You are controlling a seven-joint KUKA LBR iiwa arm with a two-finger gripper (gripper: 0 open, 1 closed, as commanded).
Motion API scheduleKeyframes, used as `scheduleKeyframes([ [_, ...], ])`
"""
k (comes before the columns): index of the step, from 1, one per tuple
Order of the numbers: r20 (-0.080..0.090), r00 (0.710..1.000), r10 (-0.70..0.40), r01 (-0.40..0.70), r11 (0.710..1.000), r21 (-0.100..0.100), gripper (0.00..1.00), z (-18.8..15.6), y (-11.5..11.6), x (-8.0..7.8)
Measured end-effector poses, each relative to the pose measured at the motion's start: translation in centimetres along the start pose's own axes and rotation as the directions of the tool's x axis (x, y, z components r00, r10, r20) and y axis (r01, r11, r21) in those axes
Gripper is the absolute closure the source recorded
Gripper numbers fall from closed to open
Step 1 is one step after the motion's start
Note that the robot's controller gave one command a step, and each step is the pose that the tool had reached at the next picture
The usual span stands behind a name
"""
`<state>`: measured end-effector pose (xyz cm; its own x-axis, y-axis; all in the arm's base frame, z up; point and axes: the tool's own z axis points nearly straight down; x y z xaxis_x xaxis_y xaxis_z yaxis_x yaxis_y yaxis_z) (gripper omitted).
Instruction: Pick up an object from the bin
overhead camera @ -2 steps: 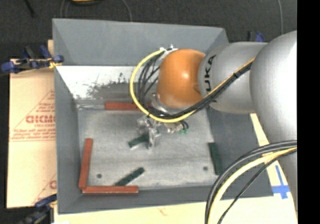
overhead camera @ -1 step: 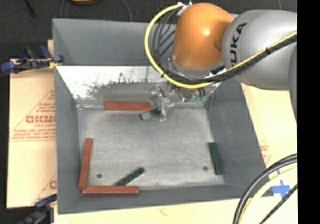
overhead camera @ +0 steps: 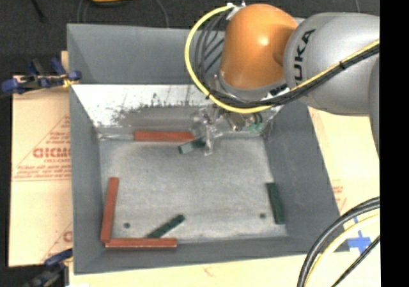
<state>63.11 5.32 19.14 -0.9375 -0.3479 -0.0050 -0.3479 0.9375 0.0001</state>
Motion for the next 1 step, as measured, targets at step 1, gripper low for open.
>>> scheduleKeyframes([
  [1,-0.004,0.995,-0.097,0.097,0.995,-0.001,1.0,-3.28,-2.52,0.22],
])
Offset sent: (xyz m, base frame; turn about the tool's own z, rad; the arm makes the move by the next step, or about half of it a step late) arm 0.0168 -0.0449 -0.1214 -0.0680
